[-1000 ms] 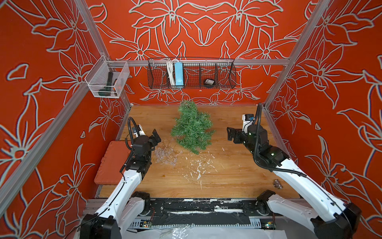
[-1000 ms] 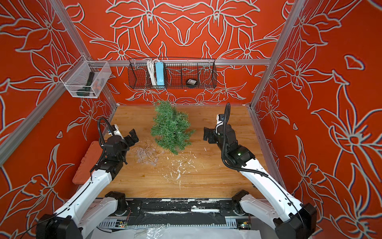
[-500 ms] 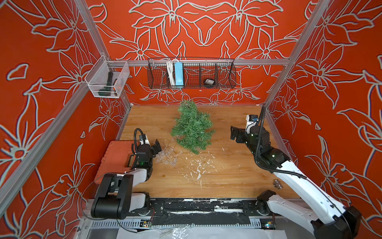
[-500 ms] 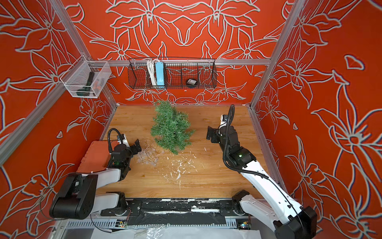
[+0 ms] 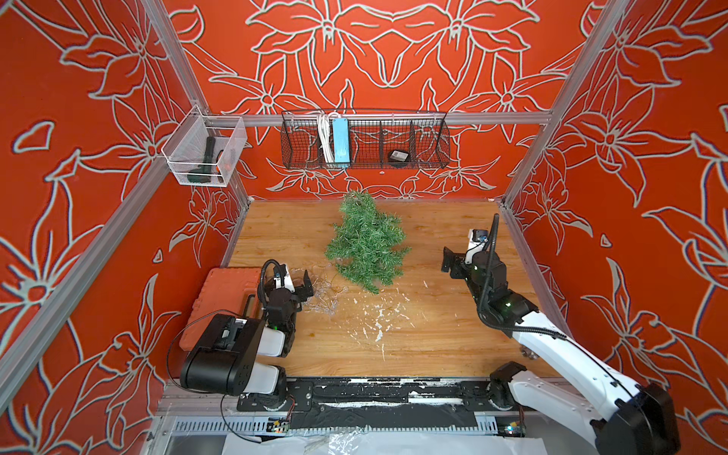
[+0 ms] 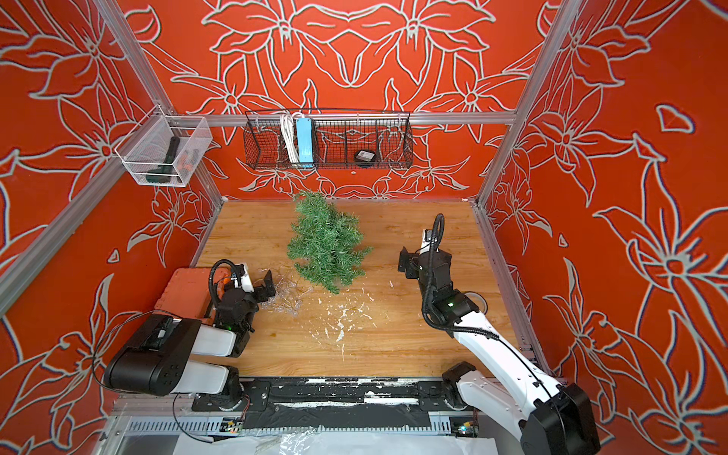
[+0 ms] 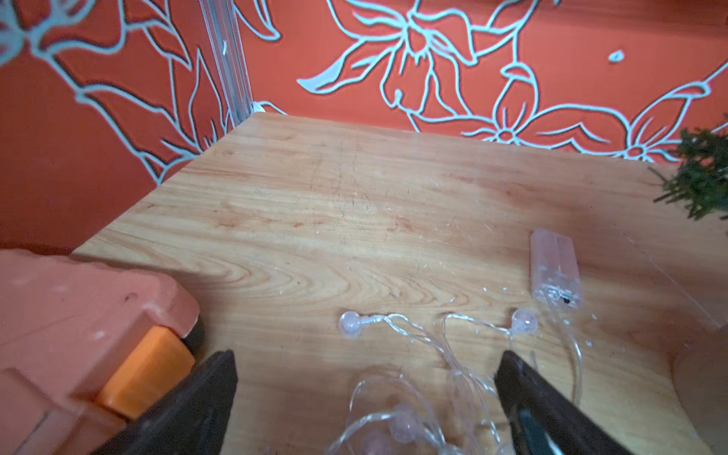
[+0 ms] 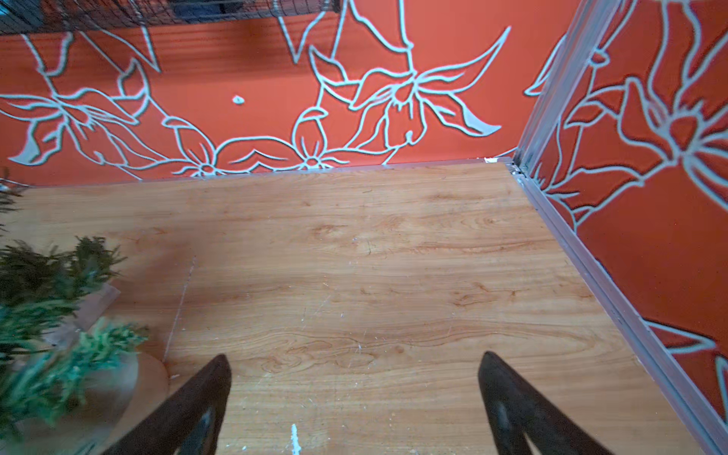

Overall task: Remove string lights from the small christmas tree
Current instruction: Reset both arms

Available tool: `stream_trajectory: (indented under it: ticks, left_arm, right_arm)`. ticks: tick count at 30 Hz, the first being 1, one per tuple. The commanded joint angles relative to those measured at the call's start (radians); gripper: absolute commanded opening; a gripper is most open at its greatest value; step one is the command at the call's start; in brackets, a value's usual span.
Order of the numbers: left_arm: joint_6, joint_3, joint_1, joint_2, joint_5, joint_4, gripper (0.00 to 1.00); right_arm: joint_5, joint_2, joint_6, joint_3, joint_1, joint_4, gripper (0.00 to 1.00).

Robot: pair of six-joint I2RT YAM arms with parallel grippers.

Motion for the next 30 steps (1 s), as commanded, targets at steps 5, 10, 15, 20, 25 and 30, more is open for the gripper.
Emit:
stream_trajectory:
  ticks: [5,10,15,20,25,30]
  left_arm:
    - [0.021,0.009,-0.006,-0.011,-0.020,0.037,0.99]
    - [0.020,0.011,-0.009,-0.018,-0.022,0.023,0.99]
    - [0.035,0.015,-0.030,-0.008,-0.049,0.031,0.99]
    - [0.035,0.015,-0.030,-0.008,-0.051,0.029,0.99]
    - [0.035,0.015,-0.030,-0.009,-0.050,0.030,0.99]
    - [0.035,0.017,-0.030,-0.008,-0.049,0.027,0.99]
  right_arm:
    - [0.088,0.012,-0.203,-0.112,-0.151,0.194,0.98]
    - [-0.009,0.165,-0.280,-0.230,-0.233,0.391,0.98]
    - [-0.029,0.299,-0.329,-0.264,-0.261,0.561,0.98]
    - [-0.209,0.425,-0.281,-0.305,-0.383,0.726,0.98]
    - [-0.227,0.487,-0.276,-0.292,-0.395,0.789,0.98]
    - [-0.223,0.451,-0.266,-0.276,-0.402,0.706,0.98]
